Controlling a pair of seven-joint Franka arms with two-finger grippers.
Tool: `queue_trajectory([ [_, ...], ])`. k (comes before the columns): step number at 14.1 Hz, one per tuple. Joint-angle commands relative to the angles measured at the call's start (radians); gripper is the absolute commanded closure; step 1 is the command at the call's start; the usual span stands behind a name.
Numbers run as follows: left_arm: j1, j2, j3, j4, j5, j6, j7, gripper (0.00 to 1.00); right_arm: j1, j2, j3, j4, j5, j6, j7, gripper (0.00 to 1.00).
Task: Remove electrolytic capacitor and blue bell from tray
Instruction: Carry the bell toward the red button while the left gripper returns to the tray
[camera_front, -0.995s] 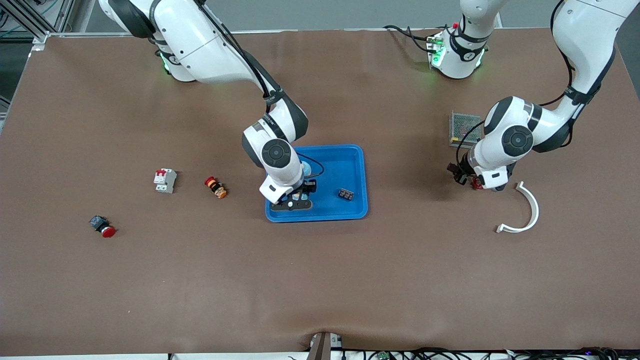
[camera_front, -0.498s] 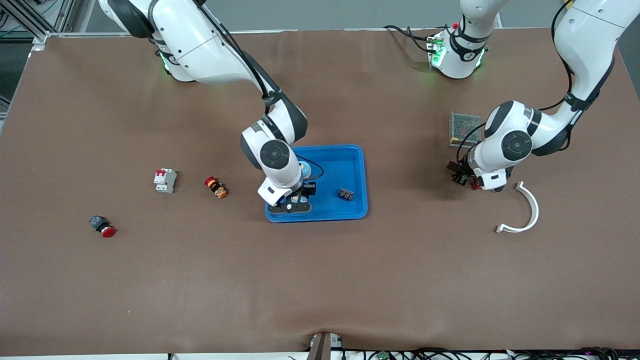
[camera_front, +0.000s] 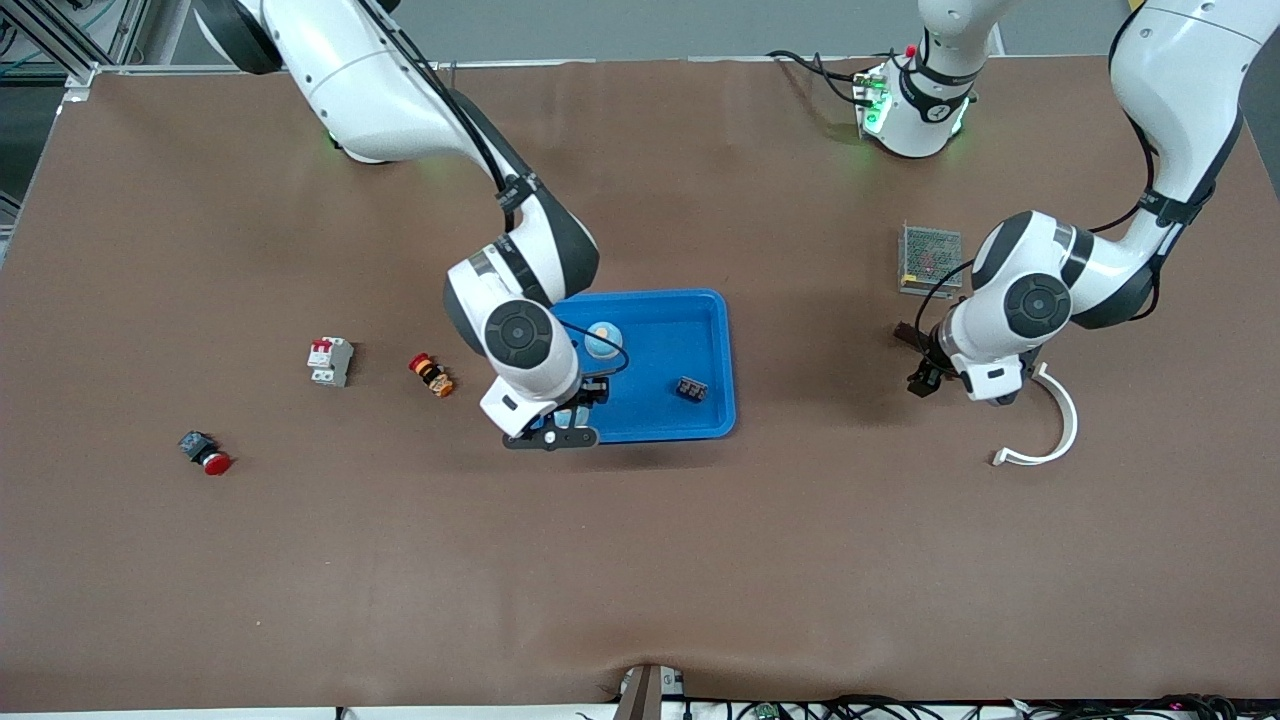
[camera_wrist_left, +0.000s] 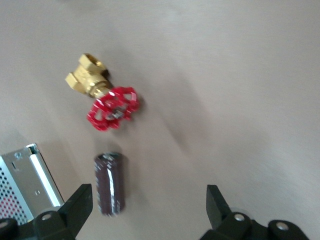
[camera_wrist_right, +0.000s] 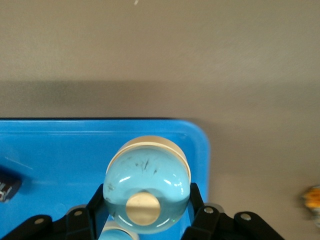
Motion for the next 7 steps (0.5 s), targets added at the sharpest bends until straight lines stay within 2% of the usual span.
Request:
queue_trajectory([
  [1, -0.04, 0.003, -0.001, 0.059, 0.005, -0.046, -0.007, 0.0, -0.09, -0.056, 0.014, 0.018, -0.007, -0.061, -0.204, 0.62],
  [5, -0.112, 0.003, -0.001, 0.117, -0.001, -0.078, -0.009, 0.0, -0.194, -0.113, 0.01, 0.014, -0.014, -0.119, -0.512, 0.62],
  [7, -0.147, 0.004, -0.001, 0.152, -0.044, -0.097, -0.01, 0.0, -0.249, -0.13, 0.01, 0.005, -0.024, -0.135, -0.706, 0.62],
])
